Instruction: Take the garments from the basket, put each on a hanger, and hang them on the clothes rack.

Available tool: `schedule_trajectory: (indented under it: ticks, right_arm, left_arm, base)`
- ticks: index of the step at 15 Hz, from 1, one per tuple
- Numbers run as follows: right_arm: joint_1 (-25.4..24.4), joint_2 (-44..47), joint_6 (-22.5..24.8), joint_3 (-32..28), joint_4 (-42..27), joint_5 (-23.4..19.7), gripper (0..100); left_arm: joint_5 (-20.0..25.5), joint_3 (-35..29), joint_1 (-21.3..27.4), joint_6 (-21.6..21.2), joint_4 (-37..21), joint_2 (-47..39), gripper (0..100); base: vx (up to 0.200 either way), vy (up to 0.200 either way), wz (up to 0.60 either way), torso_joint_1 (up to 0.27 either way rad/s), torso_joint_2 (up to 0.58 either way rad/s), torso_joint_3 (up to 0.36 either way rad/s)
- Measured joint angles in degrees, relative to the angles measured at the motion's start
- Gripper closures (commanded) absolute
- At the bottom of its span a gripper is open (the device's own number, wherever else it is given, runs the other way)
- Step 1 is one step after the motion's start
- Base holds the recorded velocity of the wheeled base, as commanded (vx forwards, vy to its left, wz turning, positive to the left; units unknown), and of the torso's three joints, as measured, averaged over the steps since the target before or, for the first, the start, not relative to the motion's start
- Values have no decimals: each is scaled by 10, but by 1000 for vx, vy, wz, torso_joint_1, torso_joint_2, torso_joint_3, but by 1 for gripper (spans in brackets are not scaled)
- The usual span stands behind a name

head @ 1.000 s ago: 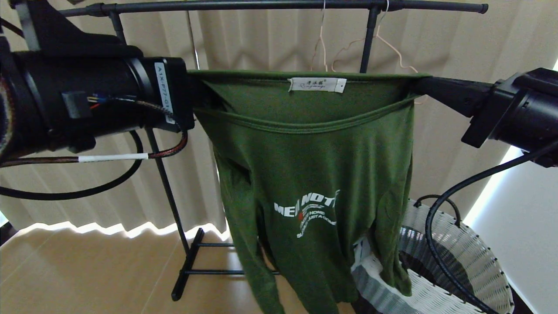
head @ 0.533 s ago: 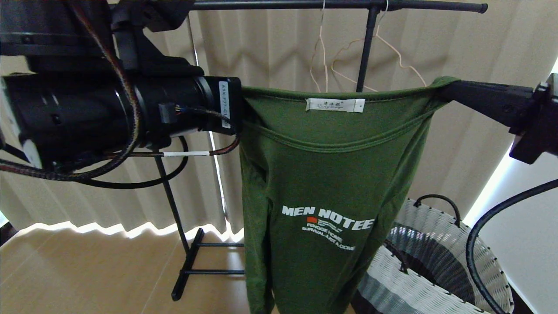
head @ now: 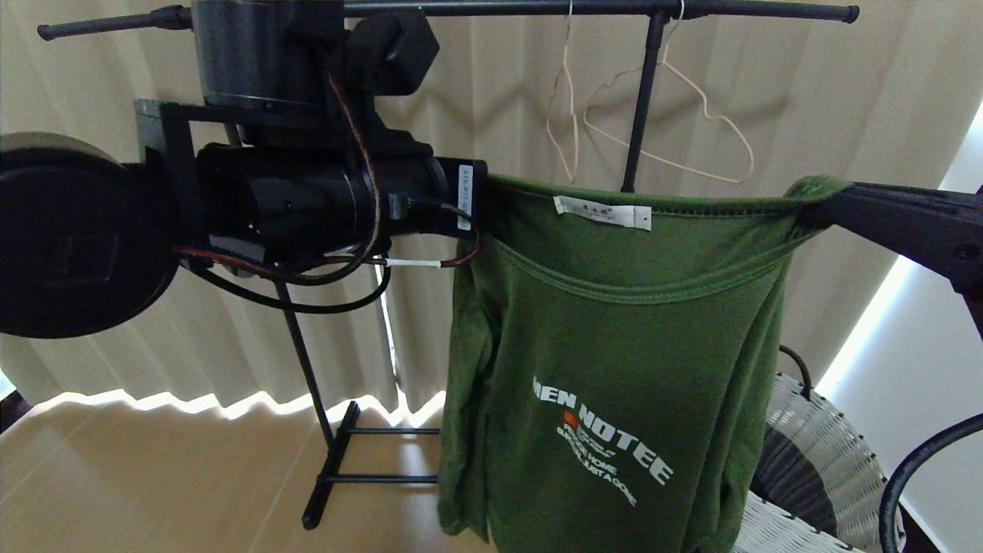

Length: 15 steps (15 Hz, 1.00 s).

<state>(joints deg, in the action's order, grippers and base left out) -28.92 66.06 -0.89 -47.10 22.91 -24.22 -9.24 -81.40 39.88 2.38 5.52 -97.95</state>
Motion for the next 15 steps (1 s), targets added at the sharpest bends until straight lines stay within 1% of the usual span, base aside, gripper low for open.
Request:
schedule_trajectory:
  ticks: [1,3,6,8,10,13,14,15]
  right_arm:
    - [6,3,2,-1,1,0,100]
    - [35,25,15,-11,16,1,100]
    - [73,83,25,-40,63,7,100]
    - [82,127,23,-62,99,8,100]
    - [85,163,21,-83,124,8,100]
    - [86,192,20,-96,127,10,100]
    - [86,195,20,-97,125,14,100]
    - [86,196,20,-96,121,30,100]
  left_arm:
    - [8,5,0,0,-13,3,100]
    - [49,11,0,0,-59,25,100]
    - [142,14,2,0,-145,91,100]
    - [207,27,4,0,-184,138,100]
    - [219,43,13,0,-190,168,100]
    - [217,53,26,-3,-186,185,100]
    - [216,55,28,-4,-185,186,100]
    - [204,58,28,-7,-169,185,100]
  base:
    - [0,0,0,0,0,0]
    - [0,0,0,0,0,0]
    - [0,0,0,0,0,0]
    - [0,0,0,0,0,0]
    - [0,0,0,0,0,0]
    - [0,0,0,0,0,0]
    - [0,0,0,0,0,0]
    - [0,0,0,0,0,0]
